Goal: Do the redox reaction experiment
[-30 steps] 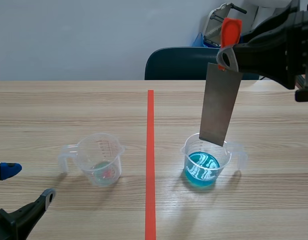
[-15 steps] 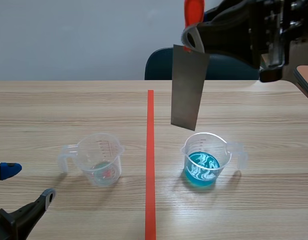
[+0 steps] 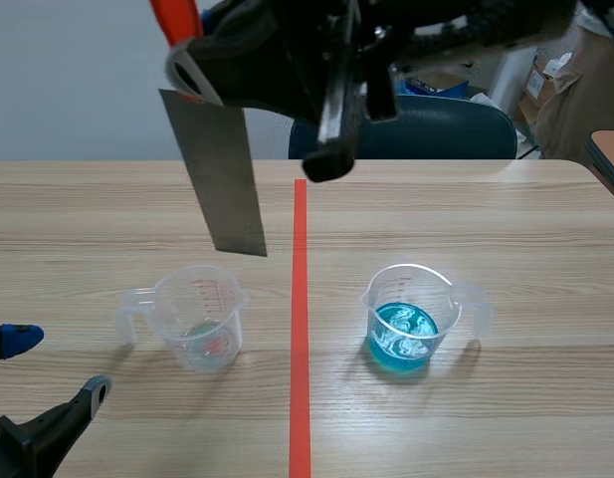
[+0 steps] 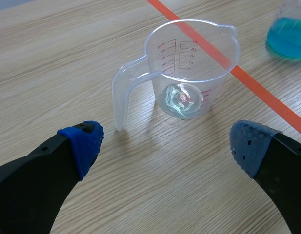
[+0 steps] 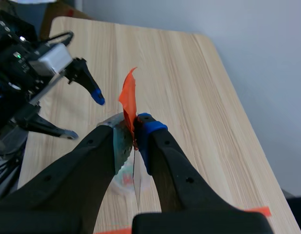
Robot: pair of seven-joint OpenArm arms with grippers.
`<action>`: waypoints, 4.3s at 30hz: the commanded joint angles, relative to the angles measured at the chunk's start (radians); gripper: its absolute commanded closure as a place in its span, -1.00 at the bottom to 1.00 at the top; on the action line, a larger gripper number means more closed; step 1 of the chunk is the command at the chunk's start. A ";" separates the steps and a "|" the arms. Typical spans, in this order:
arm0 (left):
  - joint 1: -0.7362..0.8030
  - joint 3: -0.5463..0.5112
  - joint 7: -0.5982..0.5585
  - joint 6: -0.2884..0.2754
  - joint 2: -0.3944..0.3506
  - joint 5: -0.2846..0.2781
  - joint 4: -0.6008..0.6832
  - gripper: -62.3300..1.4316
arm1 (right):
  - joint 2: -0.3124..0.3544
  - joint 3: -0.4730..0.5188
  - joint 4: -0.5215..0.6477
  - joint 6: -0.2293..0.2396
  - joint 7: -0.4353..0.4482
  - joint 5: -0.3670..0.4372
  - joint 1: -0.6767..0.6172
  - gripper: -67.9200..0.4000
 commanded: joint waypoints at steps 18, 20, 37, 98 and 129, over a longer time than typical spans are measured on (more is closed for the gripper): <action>-0.003 -0.008 -0.015 0.006 0.005 0.001 0.013 -0.79 | -0.202 -0.132 -0.260 -0.003 0.008 -0.029 0.178 0.97; -0.003 -0.008 -0.015 0.006 0.005 0.001 0.013 -0.79 | -0.212 -0.132 -0.280 -0.003 0.008 -0.029 0.191 0.97; -0.003 -0.008 -0.015 0.006 0.005 0.001 0.013 -0.79 | -0.227 -0.180 -0.319 -0.003 0.008 -0.037 0.215 0.97; -0.003 -0.008 -0.064 0.004 0.005 0.001 0.013 -0.79 | -0.227 -0.180 -0.319 -0.003 0.015 -0.047 0.214 0.97; -0.003 -0.008 -0.068 0.004 0.005 0.000 0.013 -0.78 | -0.227 -0.180 -0.319 -0.003 0.022 -0.043 0.214 0.97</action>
